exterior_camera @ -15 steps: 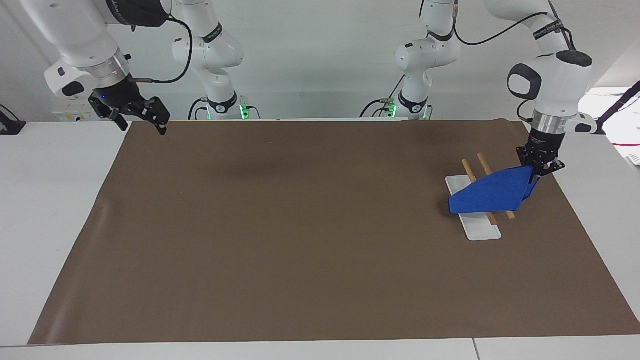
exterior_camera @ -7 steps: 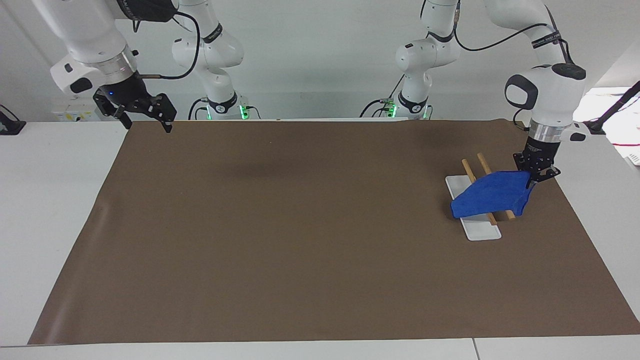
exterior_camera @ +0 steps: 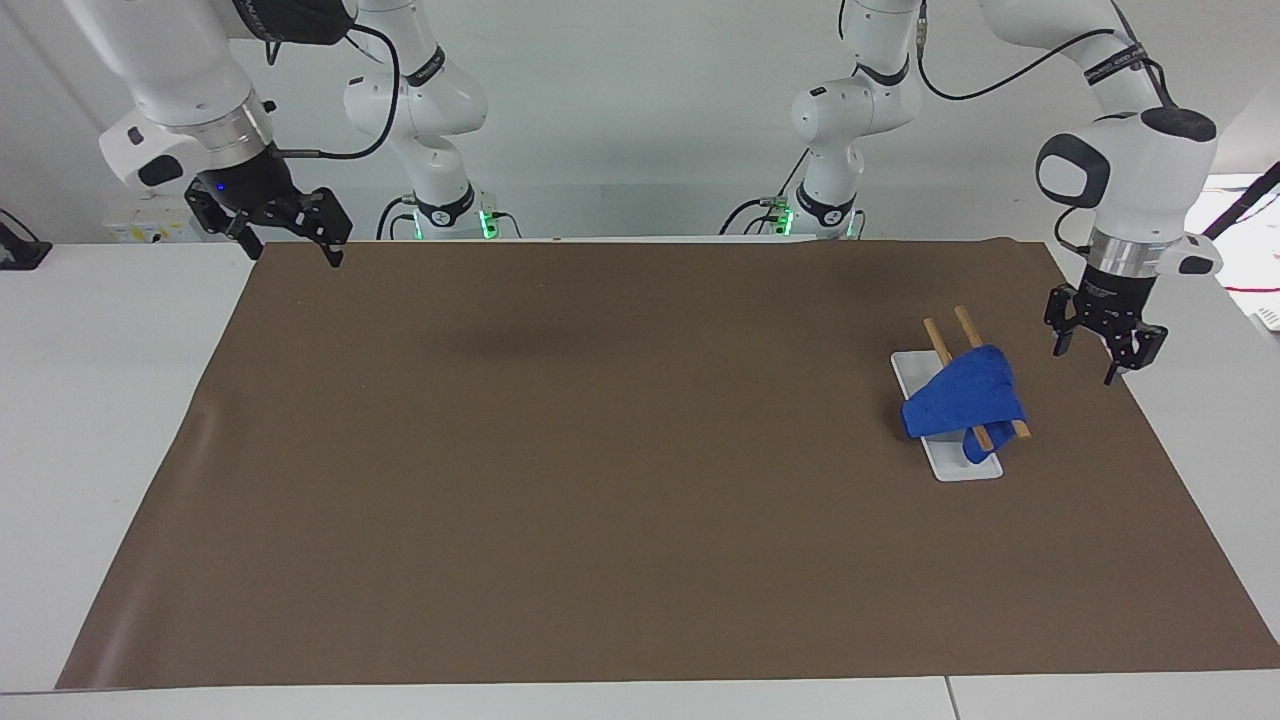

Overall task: Right arm passes towel to left arm to hang
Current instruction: 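Release the towel onto the rack and lift the left gripper away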

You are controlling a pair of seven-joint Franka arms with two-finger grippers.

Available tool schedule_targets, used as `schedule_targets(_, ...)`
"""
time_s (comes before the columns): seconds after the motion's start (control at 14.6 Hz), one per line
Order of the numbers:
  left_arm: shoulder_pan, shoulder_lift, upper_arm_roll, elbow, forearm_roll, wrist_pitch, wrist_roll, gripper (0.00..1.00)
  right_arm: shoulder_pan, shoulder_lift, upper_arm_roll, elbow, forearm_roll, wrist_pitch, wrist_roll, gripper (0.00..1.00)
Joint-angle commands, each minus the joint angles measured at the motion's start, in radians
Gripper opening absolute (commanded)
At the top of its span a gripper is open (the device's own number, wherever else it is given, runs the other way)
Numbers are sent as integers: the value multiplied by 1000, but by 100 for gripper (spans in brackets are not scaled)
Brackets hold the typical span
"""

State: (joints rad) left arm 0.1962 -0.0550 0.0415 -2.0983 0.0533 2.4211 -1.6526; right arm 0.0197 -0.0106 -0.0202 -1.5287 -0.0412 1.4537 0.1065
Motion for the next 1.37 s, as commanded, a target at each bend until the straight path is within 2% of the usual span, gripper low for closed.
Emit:
schedule_targets(0.0,-52,60,1,142,5,-72,57,100,-7,3,6,5,-19,4,-18,100)
schedule_targets(0.27,-138,69,1,214,5,-86,273,100,-7,3,6,5,-19,1,-18,100)
schedule_targets(0.62,-211,148,0,363,8,-94,359,100,-7,3,6,5,-19,2,-18,100)
schedule_targets(0.82,-231,149,-3,368,2,-94,540,100,-12,3,6,5,-17,5,-18,100)
schedule_targets(1.03,-231,141,-5,386,0,-106,609,100,-18,3,6,2,-14,5,-19,100)
schedule_targets(1.31,-233,115,-14,388,0,-216,899,100,-18,3,5,1,-9,7,-19,100)
